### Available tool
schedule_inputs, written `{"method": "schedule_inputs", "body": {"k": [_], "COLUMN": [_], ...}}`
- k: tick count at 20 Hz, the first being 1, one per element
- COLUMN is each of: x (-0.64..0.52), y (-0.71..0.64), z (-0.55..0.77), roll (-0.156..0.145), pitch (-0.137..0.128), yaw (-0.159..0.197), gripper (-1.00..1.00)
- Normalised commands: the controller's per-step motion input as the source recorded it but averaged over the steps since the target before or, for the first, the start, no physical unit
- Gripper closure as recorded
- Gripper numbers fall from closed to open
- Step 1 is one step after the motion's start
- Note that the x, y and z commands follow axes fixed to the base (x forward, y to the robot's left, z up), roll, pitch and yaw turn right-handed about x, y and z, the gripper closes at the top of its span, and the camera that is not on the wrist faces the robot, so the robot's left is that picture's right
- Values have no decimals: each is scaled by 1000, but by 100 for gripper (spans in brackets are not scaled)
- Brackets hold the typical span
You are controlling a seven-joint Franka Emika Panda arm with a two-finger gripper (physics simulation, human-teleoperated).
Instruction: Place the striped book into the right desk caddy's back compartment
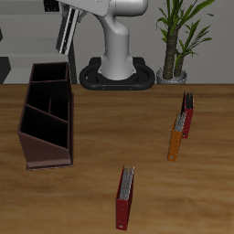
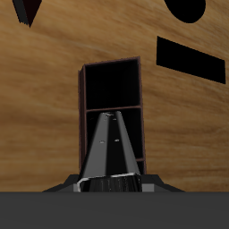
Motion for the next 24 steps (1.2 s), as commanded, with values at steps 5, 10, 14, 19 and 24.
{"method": "schedule_inputs", "body": {"k": [5,10,14,19,24], "x": [-69,82,119,110,44], "y": [-309,-164,-101,73,84], "z": [214,16,69,79,-7], "roll": [-84,-45,-24,17,26], "pitch": [-43,-9,-4,-20,-1], "yaw": [-23,-13,-24,0,6], "gripper": [100,100,100,100,100]}}
